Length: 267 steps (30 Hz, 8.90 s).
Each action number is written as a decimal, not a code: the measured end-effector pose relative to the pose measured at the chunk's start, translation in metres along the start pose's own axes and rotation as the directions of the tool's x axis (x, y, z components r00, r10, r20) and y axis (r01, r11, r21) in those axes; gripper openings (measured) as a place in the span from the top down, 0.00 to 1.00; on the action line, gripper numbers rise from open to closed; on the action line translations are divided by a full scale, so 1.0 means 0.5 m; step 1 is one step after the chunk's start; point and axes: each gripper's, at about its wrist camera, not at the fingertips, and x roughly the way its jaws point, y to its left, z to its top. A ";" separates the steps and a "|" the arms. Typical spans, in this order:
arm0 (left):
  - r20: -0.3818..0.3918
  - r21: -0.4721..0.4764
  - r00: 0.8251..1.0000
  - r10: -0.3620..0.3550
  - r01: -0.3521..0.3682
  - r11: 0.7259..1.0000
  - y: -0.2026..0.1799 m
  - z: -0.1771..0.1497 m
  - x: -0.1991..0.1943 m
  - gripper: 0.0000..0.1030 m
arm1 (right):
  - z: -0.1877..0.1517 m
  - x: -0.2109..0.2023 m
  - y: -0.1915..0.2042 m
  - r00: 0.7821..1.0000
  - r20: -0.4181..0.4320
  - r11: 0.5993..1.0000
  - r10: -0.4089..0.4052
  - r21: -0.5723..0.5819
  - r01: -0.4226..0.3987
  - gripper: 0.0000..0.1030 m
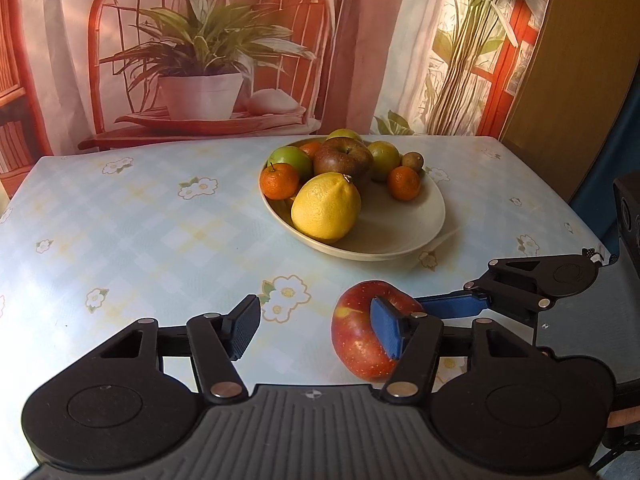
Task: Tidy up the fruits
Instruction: 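Move both open grippers toward the red apple on the cloth, then close the right gripper on the red apple while the left gripper clamps it too, then carry the red apple with both grippers onto the cream plate, then open both grippers to release the apple and withdraw from the plate, then move both open grippers toward the yellow lemon on the cloth, then close the right gripper on the yellow lemon while the left gripper clamps it too, then lift and carry the lemon with both grippers onto the cream plate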
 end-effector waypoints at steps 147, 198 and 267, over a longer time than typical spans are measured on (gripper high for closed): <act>0.088 -0.242 0.961 0.264 -0.237 0.941 0.044 -0.094 -0.128 0.43 | -0.131 -0.174 0.071 0.972 0.212 0.986 -0.100 0.149 0.069 0.38; 0.012 -0.204 0.996 -0.085 0.085 0.975 -0.021 -0.139 -0.073 0.45 | -0.197 -0.128 0.095 0.991 0.136 0.994 -0.020 0.110 0.005 0.47; -0.058 -0.136 0.942 -0.329 0.319 0.938 -0.027 -0.043 0.050 0.55 | -0.158 -0.112 -0.012 0.981 0.188 0.991 -0.054 0.133 0.029 0.53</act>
